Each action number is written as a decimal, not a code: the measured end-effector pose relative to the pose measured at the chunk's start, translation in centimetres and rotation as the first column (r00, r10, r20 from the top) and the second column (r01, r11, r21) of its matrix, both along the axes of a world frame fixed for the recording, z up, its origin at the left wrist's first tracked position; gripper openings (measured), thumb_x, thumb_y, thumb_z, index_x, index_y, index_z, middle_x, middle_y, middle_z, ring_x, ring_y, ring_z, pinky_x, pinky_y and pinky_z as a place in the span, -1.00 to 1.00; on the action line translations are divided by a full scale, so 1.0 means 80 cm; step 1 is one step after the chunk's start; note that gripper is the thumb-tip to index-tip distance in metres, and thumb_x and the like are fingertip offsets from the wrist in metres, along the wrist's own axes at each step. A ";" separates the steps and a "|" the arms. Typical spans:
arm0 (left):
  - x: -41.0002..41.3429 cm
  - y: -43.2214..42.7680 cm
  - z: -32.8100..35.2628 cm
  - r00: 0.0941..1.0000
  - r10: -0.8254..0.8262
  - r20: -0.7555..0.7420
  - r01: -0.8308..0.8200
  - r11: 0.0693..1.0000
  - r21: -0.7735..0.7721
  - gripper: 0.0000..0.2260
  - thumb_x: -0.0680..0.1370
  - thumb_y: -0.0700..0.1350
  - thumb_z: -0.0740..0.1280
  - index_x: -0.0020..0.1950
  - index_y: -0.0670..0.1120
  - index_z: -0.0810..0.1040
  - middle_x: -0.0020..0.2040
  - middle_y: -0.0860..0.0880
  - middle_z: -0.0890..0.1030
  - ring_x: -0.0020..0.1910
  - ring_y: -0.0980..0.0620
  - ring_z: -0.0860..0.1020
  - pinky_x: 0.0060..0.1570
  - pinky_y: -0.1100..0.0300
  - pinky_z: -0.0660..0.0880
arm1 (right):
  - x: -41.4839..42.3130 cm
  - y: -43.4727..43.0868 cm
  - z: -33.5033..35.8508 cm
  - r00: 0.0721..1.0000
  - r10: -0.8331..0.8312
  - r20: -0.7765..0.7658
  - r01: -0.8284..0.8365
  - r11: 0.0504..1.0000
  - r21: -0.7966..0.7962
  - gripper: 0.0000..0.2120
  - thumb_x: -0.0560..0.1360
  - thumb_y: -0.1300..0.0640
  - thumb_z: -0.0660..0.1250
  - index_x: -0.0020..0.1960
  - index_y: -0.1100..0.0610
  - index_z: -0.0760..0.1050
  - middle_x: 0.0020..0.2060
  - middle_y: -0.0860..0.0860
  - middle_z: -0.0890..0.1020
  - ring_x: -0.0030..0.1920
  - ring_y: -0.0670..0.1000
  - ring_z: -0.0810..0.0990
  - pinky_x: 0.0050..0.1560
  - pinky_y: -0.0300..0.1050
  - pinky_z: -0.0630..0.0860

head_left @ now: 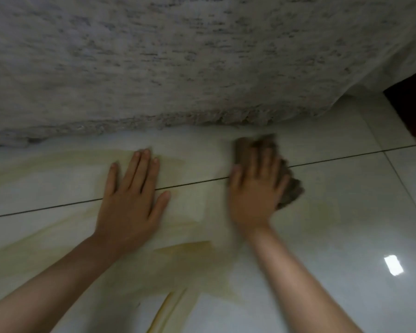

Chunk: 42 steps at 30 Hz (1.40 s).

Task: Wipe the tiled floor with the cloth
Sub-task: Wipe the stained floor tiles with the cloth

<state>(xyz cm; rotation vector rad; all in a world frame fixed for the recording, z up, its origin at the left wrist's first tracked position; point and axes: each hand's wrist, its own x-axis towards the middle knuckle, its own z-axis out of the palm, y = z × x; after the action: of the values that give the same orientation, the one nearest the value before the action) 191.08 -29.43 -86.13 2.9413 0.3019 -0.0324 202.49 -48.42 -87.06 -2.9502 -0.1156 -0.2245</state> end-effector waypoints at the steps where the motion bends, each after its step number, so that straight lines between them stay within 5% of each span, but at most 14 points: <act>1: 0.000 0.004 0.005 1.000 0.001 0.023 0.000 0.998 -0.070 -0.38 0.58 0.19 -0.20 0.56 -0.12 -0.07 0.59 -0.07 -0.05 0.57 0.03 -0.11 0.51 -0.03 -0.20 | -0.033 0.023 0.001 0.977 0.213 -0.006 -0.213 0.977 0.007 -0.47 0.59 -0.11 0.06 0.50 0.07 0.30 0.51 0.12 0.27 0.52 0.17 0.17 0.47 0.23 0.03; 4: -0.017 0.029 0.023 0.995 -0.024 0.093 0.037 0.990 -0.139 -0.44 0.61 0.07 -0.11 0.56 -0.18 0.03 0.58 -0.11 0.04 0.56 -0.01 0.00 0.51 -0.02 -0.09 | -0.073 0.031 0.012 0.597 0.797 -0.094 -0.800 0.600 0.001 -0.46 0.57 -0.16 0.09 0.49 0.00 0.30 0.50 0.08 0.28 0.52 0.14 0.18 0.47 0.21 0.08; 6: -0.046 0.055 0.028 0.992 0.024 0.121 -0.016 0.998 -0.066 -0.45 0.63 0.03 -0.05 0.54 -0.23 0.14 0.56 -0.15 0.12 0.55 -0.05 0.08 0.49 -0.06 -0.01 | -0.024 0.017 0.018 0.442 0.890 -0.115 -0.897 0.439 -0.054 -0.50 0.58 -0.14 0.11 0.47 0.01 0.36 0.47 0.07 0.35 0.49 0.14 0.27 0.45 0.14 0.15; 10: -0.116 0.098 0.018 0.981 0.193 0.023 -0.193 0.981 0.012 -0.38 0.63 0.16 -0.14 0.54 -0.23 0.16 0.56 -0.18 0.13 0.54 -0.09 0.08 0.47 -0.03 -0.04 | 0.077 0.062 0.024 0.906 0.387 -0.173 -0.407 0.908 -0.098 -0.53 0.63 -0.06 0.05 0.43 0.17 0.36 0.42 0.18 0.38 0.45 0.19 0.26 0.47 0.16 0.07; 12: -0.140 0.111 0.010 0.970 0.241 -0.034 -0.240 0.970 0.042 -0.34 0.62 0.21 -0.17 0.54 -0.21 0.18 0.56 -0.16 0.12 0.55 -0.08 0.07 0.46 -0.06 -0.02 | 0.067 0.123 0.020 0.954 0.137 -0.267 -0.153 0.987 -0.040 -0.50 0.62 -0.07 0.04 0.43 0.21 0.33 0.44 0.21 0.33 0.49 0.18 0.17 0.49 0.23 -0.11; 15: -0.152 0.117 0.003 0.962 0.264 -0.065 -0.258 0.962 0.085 -0.33 0.61 0.22 -0.16 0.54 -0.21 0.18 0.57 -0.14 0.11 0.55 -0.09 0.08 0.46 -0.13 0.02 | -0.005 0.185 0.008 0.919 0.349 -0.182 -0.354 0.935 0.002 -0.50 0.62 -0.08 0.02 0.43 0.17 0.35 0.46 0.20 0.32 0.51 0.15 0.15 0.49 0.20 -0.16; 19: -0.154 0.118 0.000 0.970 0.237 -0.045 -0.232 0.968 0.098 -0.36 0.63 0.19 -0.16 0.55 -0.21 0.13 0.57 -0.15 0.10 0.55 -0.11 0.09 0.45 -0.17 0.04 | -0.126 0.156 0.012 0.502 0.857 -0.115 -0.860 0.509 0.036 -0.46 0.60 -0.12 0.05 0.51 0.09 0.28 0.51 0.09 0.26 0.53 0.09 0.15 0.51 0.18 0.02; 23: -0.150 0.111 0.002 0.966 0.257 -0.022 -0.254 0.962 0.096 -0.39 0.63 0.13 -0.12 0.54 -0.25 0.14 0.56 -0.19 0.12 0.54 -0.15 0.11 0.44 -0.23 0.09 | -0.084 0.089 0.020 0.086 0.983 -0.164 -0.992 0.099 0.073 -0.48 0.56 -0.06 0.15 0.49 0.03 0.31 0.50 0.04 0.29 0.53 0.06 0.19 0.50 0.12 0.09; 25: -0.147 0.110 0.003 0.966 0.259 -0.020 -0.256 0.961 0.105 -0.40 0.61 0.10 -0.08 0.53 -0.27 0.16 0.55 -0.22 0.14 0.53 -0.18 0.13 0.43 -0.25 0.12 | -0.016 0.097 0.022 0.277 0.956 -0.099 -0.960 0.280 0.018 -0.54 0.55 0.02 0.18 0.43 0.10 0.41 0.43 0.09 0.40 0.45 0.13 0.34 0.46 0.12 0.19; 28: -0.148 0.108 0.004 0.963 0.268 -0.026 -0.264 0.959 0.104 -0.40 0.61 0.10 -0.08 0.53 -0.26 0.15 0.56 -0.20 0.13 0.54 -0.16 0.11 0.44 -0.23 0.10 | 0.061 0.148 0.024 0.771 0.611 -0.182 -0.622 0.783 -0.007 -0.64 0.62 0.01 0.11 0.20 0.18 0.56 0.20 0.21 0.59 0.25 0.20 0.51 0.34 0.02 0.27; 31: -0.147 0.108 0.005 0.961 0.276 -0.028 -0.271 0.957 0.104 -0.40 0.61 0.10 -0.08 0.54 -0.24 0.13 0.56 -0.18 0.10 0.55 -0.14 0.09 0.45 -0.23 0.10 | 0.037 0.215 0.013 0.923 0.311 -0.226 -0.315 0.949 0.016 -0.62 0.61 -0.06 0.10 0.14 0.15 0.57 0.17 0.21 0.59 0.29 0.20 0.44 0.44 0.11 0.06; 34: -0.147 0.108 0.007 0.961 0.276 -0.019 -0.274 0.958 0.087 -0.40 0.61 0.10 -0.08 0.53 -0.27 0.14 0.56 -0.21 0.11 0.54 -0.16 0.10 0.44 -0.24 0.13 | -0.058 0.242 0.010 0.782 0.623 -0.020 -0.622 0.782 0.036 -0.62 0.57 -0.03 0.17 0.25 0.14 0.56 0.25 0.18 0.56 0.34 0.20 0.44 0.47 0.23 0.12; 39: -0.150 0.109 0.005 0.947 0.319 0.035 -0.320 0.947 0.034 -0.39 0.62 0.07 -0.07 0.49 -0.38 0.13 0.53 -0.29 0.13 0.53 -0.22 0.12 0.44 -0.19 0.13 | -0.068 0.219 0.012 0.055 0.995 -0.081 -0.998 0.057 0.017 -0.54 0.63 -0.07 0.06 0.46 0.06 0.36 0.48 0.04 0.32 0.51 0.06 0.23 0.50 0.08 0.12; 42: -0.151 0.112 0.002 0.950 0.310 0.023 -0.311 0.950 0.023 -0.38 0.63 0.09 -0.12 0.51 -0.35 0.11 0.55 -0.25 0.09 0.55 -0.18 0.07 0.46 -0.18 0.09 | 0.011 0.249 0.019 0.339 0.929 -0.151 -0.941 0.337 -0.039 -0.59 0.64 -0.09 0.07 0.42 -0.02 0.42 0.41 0.04 0.44 0.43 0.08 0.36 0.38 -0.03 0.26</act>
<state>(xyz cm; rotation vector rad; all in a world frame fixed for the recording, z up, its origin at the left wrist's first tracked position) 178.97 -20.46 -85.99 2.8807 0.7636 0.0441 203.40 -28.47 -85.52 -2.4120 -1.8168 0.1293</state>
